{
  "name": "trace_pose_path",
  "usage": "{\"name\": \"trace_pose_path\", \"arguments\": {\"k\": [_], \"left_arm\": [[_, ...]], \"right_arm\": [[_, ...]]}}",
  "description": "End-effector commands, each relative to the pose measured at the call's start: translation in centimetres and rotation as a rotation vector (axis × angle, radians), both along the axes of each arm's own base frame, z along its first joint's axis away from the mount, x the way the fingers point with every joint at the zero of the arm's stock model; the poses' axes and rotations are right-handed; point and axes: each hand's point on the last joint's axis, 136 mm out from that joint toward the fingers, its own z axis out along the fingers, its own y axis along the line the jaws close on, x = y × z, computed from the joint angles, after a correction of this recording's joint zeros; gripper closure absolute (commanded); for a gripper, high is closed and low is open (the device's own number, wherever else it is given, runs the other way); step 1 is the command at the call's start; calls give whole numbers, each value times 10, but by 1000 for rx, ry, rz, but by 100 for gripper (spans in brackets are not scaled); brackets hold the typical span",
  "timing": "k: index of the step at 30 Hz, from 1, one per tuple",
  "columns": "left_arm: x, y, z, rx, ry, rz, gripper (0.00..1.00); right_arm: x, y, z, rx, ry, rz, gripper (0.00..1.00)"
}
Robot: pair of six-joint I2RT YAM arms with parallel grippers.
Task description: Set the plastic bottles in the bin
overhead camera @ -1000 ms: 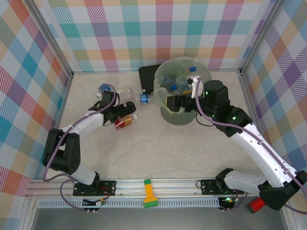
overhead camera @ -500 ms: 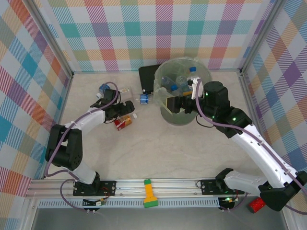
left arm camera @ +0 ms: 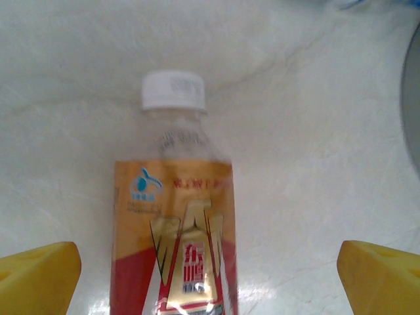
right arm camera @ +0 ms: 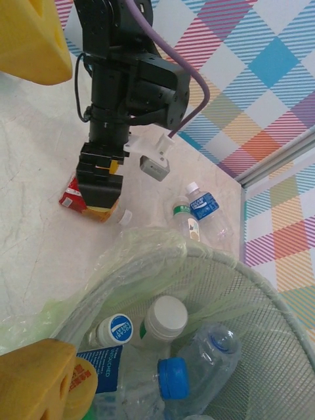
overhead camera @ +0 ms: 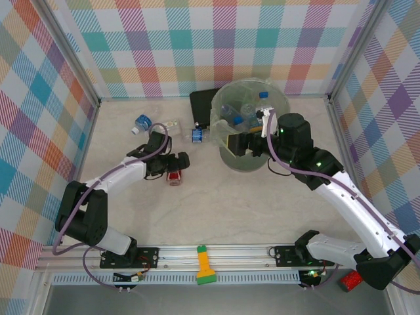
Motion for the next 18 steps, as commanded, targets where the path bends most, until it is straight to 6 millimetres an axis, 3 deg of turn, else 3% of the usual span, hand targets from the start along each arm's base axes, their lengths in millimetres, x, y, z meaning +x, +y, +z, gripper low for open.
{"name": "trace_pose_path", "arguments": {"k": [1,5,11,18], "left_arm": [[-13,12,-11,155,48,-18,0],[-21,17,-23,241,88,-16,3],[-24,5,-34,256,112,-48,11],[-20,0,-36,242,102,-57,37]], "right_arm": [[-6,0,13,40,-31,12,1],[-8,-1,15,39,-36,9,1],[-7,-1,14,40,-34,8,1],[-10,-1,16,46,-29,16,1]]}}
